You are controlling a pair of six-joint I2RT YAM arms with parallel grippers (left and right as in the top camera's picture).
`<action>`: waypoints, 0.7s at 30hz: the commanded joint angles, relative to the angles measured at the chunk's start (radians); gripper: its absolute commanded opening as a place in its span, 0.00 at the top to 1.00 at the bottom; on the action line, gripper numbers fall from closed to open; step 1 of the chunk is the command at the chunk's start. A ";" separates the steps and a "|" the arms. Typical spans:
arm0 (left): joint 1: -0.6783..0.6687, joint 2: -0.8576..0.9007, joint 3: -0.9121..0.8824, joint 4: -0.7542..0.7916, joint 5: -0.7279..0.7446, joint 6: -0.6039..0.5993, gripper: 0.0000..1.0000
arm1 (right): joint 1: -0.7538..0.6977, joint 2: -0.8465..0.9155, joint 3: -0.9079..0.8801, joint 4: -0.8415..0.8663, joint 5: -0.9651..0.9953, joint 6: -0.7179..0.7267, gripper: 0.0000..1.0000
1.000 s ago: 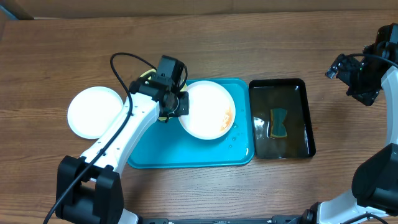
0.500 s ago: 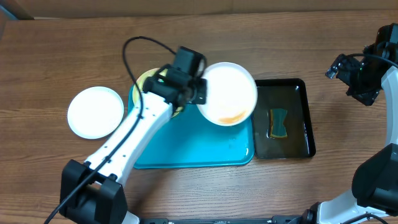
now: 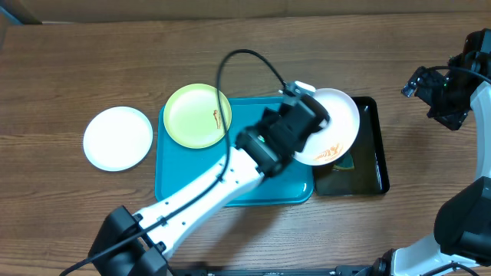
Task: Clean dirty plates on tray and stack at the side
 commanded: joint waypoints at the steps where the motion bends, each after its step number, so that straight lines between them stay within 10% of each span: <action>1: -0.066 0.002 0.026 0.008 -0.220 0.065 0.96 | -0.005 -0.010 0.010 0.003 -0.005 0.004 0.00; 21: -0.312 0.002 0.026 0.298 -0.595 0.520 0.96 | -0.005 -0.010 0.010 0.002 -0.005 0.004 0.00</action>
